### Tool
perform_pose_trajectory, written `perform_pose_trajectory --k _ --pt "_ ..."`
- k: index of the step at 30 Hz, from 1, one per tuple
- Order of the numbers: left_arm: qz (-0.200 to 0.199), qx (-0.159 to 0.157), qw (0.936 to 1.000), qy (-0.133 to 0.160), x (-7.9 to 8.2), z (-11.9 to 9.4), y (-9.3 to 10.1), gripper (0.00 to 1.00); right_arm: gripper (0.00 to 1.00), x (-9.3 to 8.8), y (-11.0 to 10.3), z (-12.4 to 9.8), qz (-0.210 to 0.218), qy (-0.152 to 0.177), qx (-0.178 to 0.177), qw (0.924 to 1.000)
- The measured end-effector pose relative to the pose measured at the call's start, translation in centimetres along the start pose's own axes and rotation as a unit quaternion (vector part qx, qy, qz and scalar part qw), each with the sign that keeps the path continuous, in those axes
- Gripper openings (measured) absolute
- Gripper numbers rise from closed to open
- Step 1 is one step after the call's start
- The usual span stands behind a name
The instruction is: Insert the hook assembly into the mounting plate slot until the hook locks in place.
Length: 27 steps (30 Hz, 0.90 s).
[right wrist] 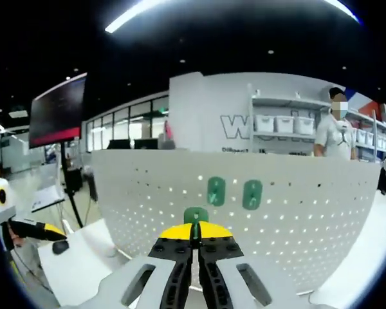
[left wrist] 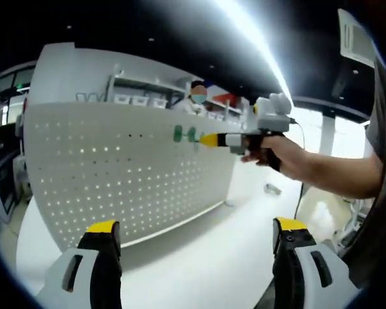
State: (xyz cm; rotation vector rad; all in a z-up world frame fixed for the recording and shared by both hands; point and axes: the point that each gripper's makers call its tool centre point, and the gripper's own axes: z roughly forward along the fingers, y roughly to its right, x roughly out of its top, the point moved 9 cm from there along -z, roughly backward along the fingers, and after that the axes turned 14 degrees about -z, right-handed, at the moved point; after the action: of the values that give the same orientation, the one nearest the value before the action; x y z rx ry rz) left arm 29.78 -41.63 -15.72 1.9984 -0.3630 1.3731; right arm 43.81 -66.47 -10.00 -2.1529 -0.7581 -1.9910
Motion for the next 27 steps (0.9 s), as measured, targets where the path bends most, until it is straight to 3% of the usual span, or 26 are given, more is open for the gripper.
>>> perform_pose_trajectory --k 11,19,27 --pt "-0.001 0.01 0.9999 -0.008 -0.1 -0.1 -1.0 0.97 0.0 1.3 3.2 -0.6 -0.013 0.013 -0.048 0.9987" --pt "-0.001 0.019 0.9998 -0.009 -0.2 -0.5 -1.6 0.95 0.0 2.3 3.6 -1.4 0.01 0.028 -0.039 0.9988" --pt "-0.003 0.02 0.9997 -0.011 -0.4 -0.4 -1.7 0.94 0.0 1.3 5.8 -1.5 0.01 0.019 -0.063 0.9978"
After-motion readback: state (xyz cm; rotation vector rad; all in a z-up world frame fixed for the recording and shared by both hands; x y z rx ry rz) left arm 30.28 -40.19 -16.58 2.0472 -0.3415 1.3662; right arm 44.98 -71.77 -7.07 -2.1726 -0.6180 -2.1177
